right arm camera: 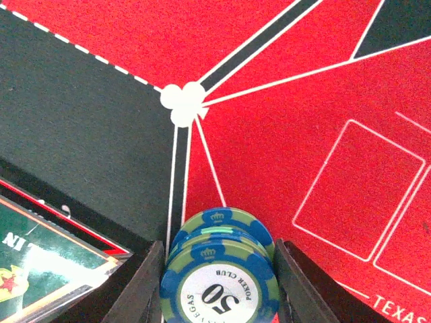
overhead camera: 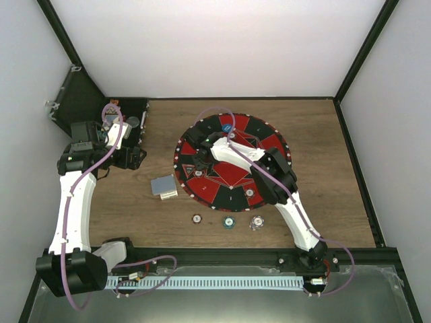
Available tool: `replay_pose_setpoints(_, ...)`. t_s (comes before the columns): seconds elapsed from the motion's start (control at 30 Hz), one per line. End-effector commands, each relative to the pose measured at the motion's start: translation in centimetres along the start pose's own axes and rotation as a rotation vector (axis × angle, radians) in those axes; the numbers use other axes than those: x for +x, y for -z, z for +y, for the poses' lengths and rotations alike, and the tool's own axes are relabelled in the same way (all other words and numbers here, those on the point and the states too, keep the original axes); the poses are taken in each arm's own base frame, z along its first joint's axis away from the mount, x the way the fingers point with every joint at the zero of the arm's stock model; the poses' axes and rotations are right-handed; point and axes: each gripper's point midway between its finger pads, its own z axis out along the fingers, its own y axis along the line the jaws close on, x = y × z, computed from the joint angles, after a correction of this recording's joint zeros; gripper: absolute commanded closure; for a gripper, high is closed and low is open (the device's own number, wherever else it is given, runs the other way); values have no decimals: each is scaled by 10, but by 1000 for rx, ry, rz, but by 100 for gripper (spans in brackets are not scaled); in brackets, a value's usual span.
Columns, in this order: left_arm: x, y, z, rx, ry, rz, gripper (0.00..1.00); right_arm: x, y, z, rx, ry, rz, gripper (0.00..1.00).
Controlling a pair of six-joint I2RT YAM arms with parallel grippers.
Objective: Distribute texas hold em gaming equipment
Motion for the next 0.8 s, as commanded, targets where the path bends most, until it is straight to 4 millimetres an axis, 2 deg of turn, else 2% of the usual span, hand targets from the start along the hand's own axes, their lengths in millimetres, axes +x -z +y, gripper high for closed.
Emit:
replay_pose_setpoints(0.0, -5, 8, 0, -13, -15, -23, 0, -14, 3, 7, -36, 3, -35, 65)
replay_pose_setpoints(0.07, -5, 8, 0, -15, -16, -22, 0, -16, 0, 7, -36, 4, -32, 63)
replay_pose_setpoints(0.2, -5, 8, 1, -19, -20, -22, 0, -17, 1, 6, -28, 10, -35, 52)
replay_pose_setpoints(0.4, -5, 5, 0, -7, -14, -21, 0, -26, 16, 0, -3, 24, -61, 33)
replay_pose_setpoints(0.6, -5, 6, 0, -10, -16, -22, 0, -42, 58, -12, 37, 17, -119, 31)
replay_pose_setpoints(0.67, -4, 6, 0, -9, -16, -22, 0, -37, 73, -19, 49, 5, -123, 31)
replay_pose_setpoints(0.77, -6, 6, 0, -7, -15, -26, 0, -12, 95, -21, 38, -7, -118, 32)
